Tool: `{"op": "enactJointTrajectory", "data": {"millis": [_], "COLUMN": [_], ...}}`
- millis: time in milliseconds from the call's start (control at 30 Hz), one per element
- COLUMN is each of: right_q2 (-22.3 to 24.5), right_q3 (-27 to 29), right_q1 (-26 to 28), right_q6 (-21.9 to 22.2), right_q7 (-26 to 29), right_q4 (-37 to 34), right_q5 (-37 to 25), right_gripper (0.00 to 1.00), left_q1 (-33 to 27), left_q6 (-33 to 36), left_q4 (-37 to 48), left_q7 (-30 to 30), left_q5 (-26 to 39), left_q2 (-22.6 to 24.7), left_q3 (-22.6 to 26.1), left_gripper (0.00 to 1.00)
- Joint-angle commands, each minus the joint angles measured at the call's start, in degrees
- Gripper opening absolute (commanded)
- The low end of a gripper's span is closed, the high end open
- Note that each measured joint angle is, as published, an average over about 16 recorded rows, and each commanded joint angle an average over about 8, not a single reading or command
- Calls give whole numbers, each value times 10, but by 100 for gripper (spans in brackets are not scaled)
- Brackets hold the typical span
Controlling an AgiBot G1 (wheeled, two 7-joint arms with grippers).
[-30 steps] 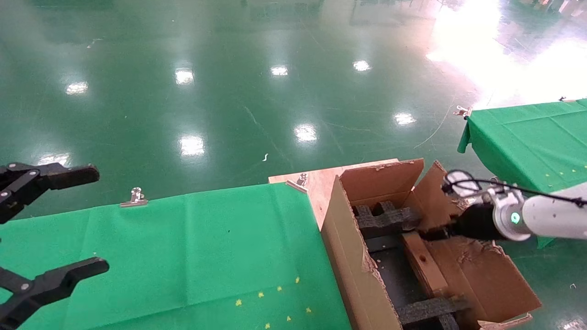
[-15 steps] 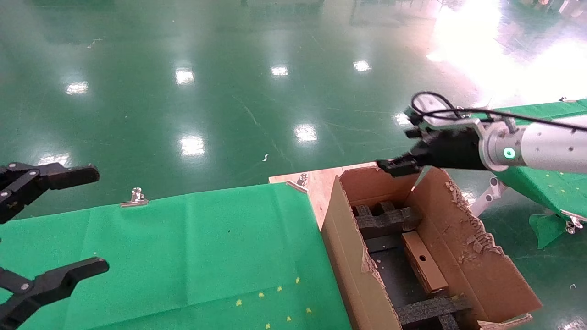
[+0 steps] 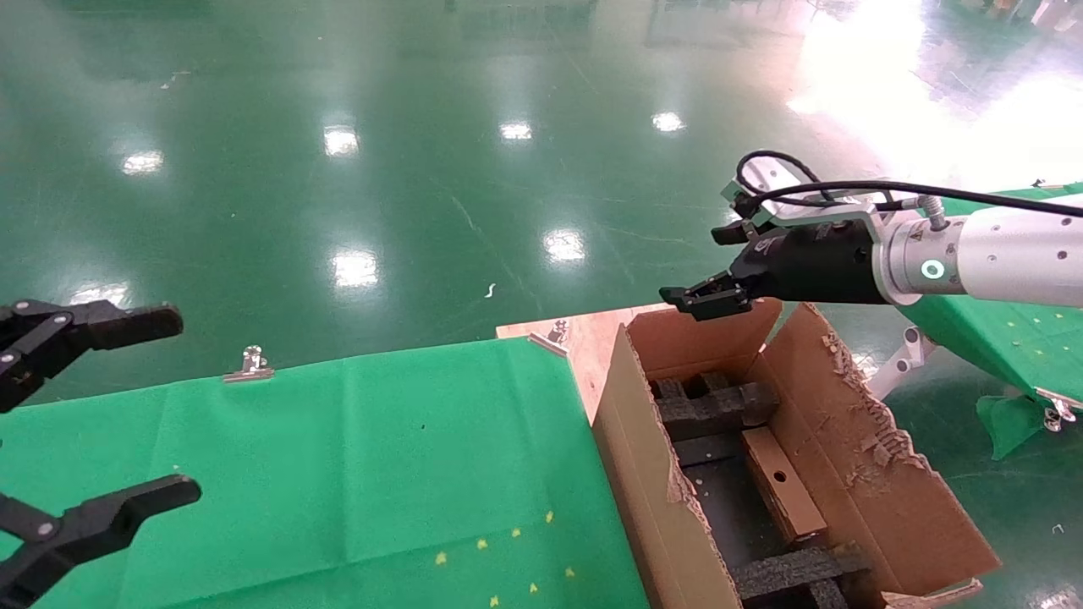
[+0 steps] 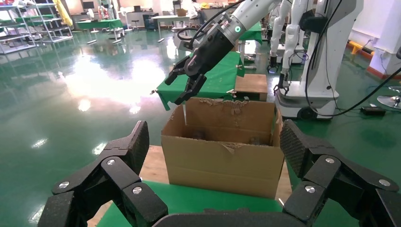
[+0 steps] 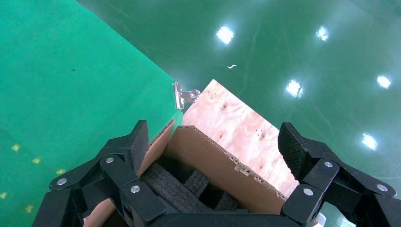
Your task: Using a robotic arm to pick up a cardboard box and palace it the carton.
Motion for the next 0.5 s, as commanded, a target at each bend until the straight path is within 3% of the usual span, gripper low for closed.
{"op": "enactJointTrajectory", "data": {"millis": [33, 500], "right_q2": [0, -17], "right_q3": [-4, 139], "right_q1": [-1, -96], "right_q6": [3, -85], "right_q7": [4, -51], "right_q4": [-4, 11], "right_q5": [-3, 50], "right_gripper": [100, 100], "left_q1": [0, 0], "left_q6": [0, 0], "left_q4": [0, 0], "left_q7": [0, 0], "left_q5": [0, 0], "left_q2": [0, 0], "left_q3": [0, 0], "left_gripper": [100, 100]}}
